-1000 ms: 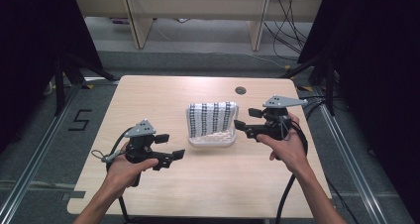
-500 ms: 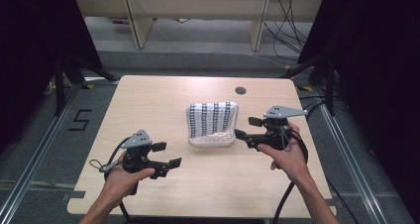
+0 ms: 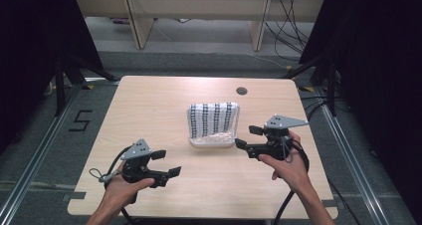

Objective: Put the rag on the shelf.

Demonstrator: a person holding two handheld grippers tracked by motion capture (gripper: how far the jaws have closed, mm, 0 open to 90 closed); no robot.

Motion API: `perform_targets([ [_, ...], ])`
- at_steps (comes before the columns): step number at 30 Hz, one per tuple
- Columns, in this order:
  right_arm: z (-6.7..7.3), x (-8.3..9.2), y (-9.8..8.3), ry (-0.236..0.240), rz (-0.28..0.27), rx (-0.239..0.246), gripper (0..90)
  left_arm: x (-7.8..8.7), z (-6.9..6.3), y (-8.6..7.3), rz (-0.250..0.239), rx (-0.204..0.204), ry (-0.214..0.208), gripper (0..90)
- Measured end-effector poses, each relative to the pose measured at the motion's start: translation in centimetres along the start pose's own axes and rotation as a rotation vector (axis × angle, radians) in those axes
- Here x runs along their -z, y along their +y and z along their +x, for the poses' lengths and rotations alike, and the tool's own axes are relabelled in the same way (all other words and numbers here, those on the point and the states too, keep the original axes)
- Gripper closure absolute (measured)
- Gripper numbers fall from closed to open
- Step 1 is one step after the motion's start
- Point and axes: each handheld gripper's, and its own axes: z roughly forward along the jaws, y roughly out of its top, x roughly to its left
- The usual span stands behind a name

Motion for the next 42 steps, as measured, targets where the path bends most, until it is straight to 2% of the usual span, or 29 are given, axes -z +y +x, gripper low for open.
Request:
perform_targets([
  [2,0.2,0.0,-0.4,0.002,0.007,-0.010,24.5,0.0,-0.1,-0.4,0.009,-0.010,0.006,17.8],
  [3,0.1,-0.1,-0.6,0.003,-0.004,0.012,23.0,-0.1,-0.1,-0.6,0.011,-0.013,0.000,17.8],
  [6,0.5,0.1,-1.0,0.007,0.009,-0.019,20.0,-0.3,-0.2,-1.2,0.000,-0.009,-0.012,17.3],
  [8,0.5,0.2,-1.3,0.008,0.002,-0.014,19.2,-0.2,-0.2,-1.4,0.015,-0.017,-0.016,17.1],
  [9,0.6,0.1,-1.5,0.006,-0.005,-0.003,18.3,-0.3,-0.4,-1.6,0.002,-0.008,-0.012,17.0],
  [10,0.6,0.1,-1.6,0.009,-0.018,0.012,18.0,-0.2,-0.3,-1.6,0.014,-0.017,-0.010,16.9],
  [12,0.8,0.1,-1.9,0.029,-0.005,-0.013,17.4,-0.2,-0.3,-1.9,0.016,-0.019,-0.010,16.8],
  [16,1.1,0.3,-2.4,0.026,0.005,-0.004,17.4,-0.2,-0.5,-2.5,0.024,-0.023,-0.009,16.6],
  [17,1.3,0.3,-2.6,0.025,0.008,-0.021,17.5,-0.3,-0.5,-2.7,0.021,-0.025,-0.011,16.6],
  [18,1.1,0.1,-2.8,0.018,-0.010,0.018,17.5,-0.3,-0.5,-2.8,0.020,-0.030,-0.014,16.6],
  [20,1.3,0.1,-3.1,0.017,0.012,-0.010,17.8,-0.3,-0.6,-3.1,0.034,-0.035,-0.005,16.6],
  [21,1.4,0.1,-3.4,0.023,0.014,-0.028,18.0,-0.3,-0.7,-3.3,0.024,-0.029,-0.007,16.6],
  [22,1.2,0.0,-3.6,0.016,0.008,-0.001,18.0,-0.3,-0.8,-3.4,0.035,-0.027,-0.002,16.6],
  [23,1.3,-0.1,-3.9,0.008,0.011,-0.012,18.0,-0.3,-0.8,-3.6,0.038,-0.032,-0.007,16.6],
  [24,1.2,-0.3,-4.1,0.015,0.006,0.005,18.0,-0.4,-0.8,-3.7,0.039,-0.038,-0.002,16.6],
  [25,1.3,-0.3,-4.4,0.009,0.022,-0.016,18.1,-0.4,-0.9,-3.8,0.046,-0.046,0.001,16.6],
  [26,1.2,-0.4,-4.6,0.019,0.019,0.002,18.1,-0.5,-1.0,-4.0,0.030,-0.041,-0.004,16.6],
  [28,1.3,-0.4,-5.0,0.021,0.037,-0.010,18.1,-0.5,-1.1,-4.2,0.047,-0.052,-0.006,16.6],
  [30,1.4,-0.6,-5.5,0.030,0.024,-0.020,18.2,-0.5,-1.2,-4.6,0.054,-0.068,-0.001,16.6],
  [32,1.7,-0.7,-5.9,0.039,0.043,-0.033,18.2,-0.4,-1.4,-4.8,0.066,-0.066,0.003,16.6],
  [33,1.5,-0.7,-6.0,0.023,0.043,0.008,18.2,-0.4,-1.3,-4.9,0.058,-0.066,-0.012,16.6],
  [34,1.8,-0.6,-6.3,0.026,0.054,-0.018,18.2,-0.3,-1.4,-5.1,0.054,-0.062,-0.009,16.6],
  [35,1.8,-0.7,-6.5,0.022,0.052,-0.015,18.2,-0.3,-1.4,-5.3,0.048,-0.064,-0.004,16.6],
  [36,1.7,-0.8,-6.7,0.027,0.051,0.003,18.2,-0.2,-1.4,-5.4,0.062,-0.075,0.000,16.6],
  [37,1.8,-0.9,-7.0,0.033,0.049,-0.002,18.4,-0.1,-1.4,-5.5,0.068,-0.067,0.006,16.6],
  [38,2.0,-0.7,-7.2,0.028,0.072,-0.026,18.4,0.0,-1.3,-5.6,0.087,-0.095,0.017,16.6],
  [39,1.9,-0.8,-7.5,0.023,0.070,-0.003,18.4,0.0,-1.4,-5.8,0.073,-0.074,0.007,16.6],
  [40,2.1,-0.9,-7.7,0.030,0.069,-0.019,18.4,0.0,-1.4,-5.9,0.072,-0.081,0.009,16.6],
  [42,2.1,-1.0,-8.2,0.031,0.074,-0.002,18.5,0.1,-1.5,-6.2,0.080,-0.089,0.013,16.6],
])
